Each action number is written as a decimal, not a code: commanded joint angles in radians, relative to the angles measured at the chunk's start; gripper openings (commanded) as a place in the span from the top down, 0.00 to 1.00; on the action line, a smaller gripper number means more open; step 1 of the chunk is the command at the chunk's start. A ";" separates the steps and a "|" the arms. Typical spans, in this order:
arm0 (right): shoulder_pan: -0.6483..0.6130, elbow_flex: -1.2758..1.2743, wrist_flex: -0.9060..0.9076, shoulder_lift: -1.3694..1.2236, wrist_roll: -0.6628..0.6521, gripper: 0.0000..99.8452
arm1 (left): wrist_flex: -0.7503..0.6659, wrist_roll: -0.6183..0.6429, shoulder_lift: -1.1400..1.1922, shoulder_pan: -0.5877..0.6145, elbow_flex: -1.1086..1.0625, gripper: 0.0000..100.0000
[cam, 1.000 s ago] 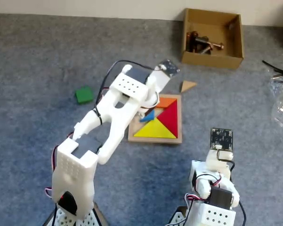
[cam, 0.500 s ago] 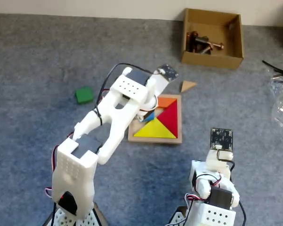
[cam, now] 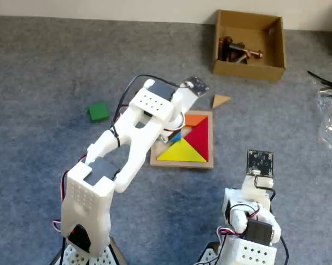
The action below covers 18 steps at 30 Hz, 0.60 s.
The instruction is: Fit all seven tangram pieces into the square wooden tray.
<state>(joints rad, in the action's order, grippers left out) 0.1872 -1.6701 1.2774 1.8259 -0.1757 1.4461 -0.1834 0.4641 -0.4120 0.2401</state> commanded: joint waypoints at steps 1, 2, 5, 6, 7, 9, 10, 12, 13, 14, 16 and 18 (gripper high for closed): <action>0.013 -0.110 -0.030 0.010 0.008 0.99 | 0.009 -0.008 -0.065 -0.012 0.007 1.00; 0.013 -0.110 -0.030 0.010 0.008 0.99 | 0.009 -0.008 -0.065 -0.012 0.007 1.00; 0.013 -0.110 -0.030 0.010 0.008 0.99 | 0.009 -0.008 -0.065 -0.012 0.007 1.00; 0.013 -0.110 -0.030 0.010 0.008 0.99 | 0.009 -0.008 -0.065 -0.012 0.007 1.00; 0.013 -0.110 -0.030 0.010 0.008 0.99 | 0.009 -0.008 -0.065 -0.012 0.007 1.00; 0.013 -0.110 -0.030 0.010 0.008 0.99 | 0.009 -0.008 -0.064 -0.012 0.007 1.00; 0.013 -0.110 -0.030 0.010 0.008 0.99 | 0.009 -0.008 -0.064 -0.012 0.007 1.00; 0.013 -0.110 -0.030 0.010 0.008 0.99 | 0.009 -0.008 -0.064 -0.012 0.007 1.00; 0.013 -0.110 -0.030 0.010 0.008 0.99 | 0.009 -0.008 -0.064 -0.012 0.007 1.00; 0.013 -0.110 -0.030 0.010 0.008 0.99 | 0.009 -0.008 -0.064 -0.012 0.002 1.00; 0.013 -0.110 -0.030 0.010 0.008 0.99 | -0.003 -0.008 -0.064 -0.015 -0.025 1.00; 0.013 -0.110 -0.030 0.010 0.008 0.99 | -0.031 -0.008 -0.065 -0.021 -0.061 1.00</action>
<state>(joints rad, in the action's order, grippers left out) 0.1872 -1.6701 1.2774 1.8259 -0.1757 1.4461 -0.1834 0.4626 -0.4104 0.1972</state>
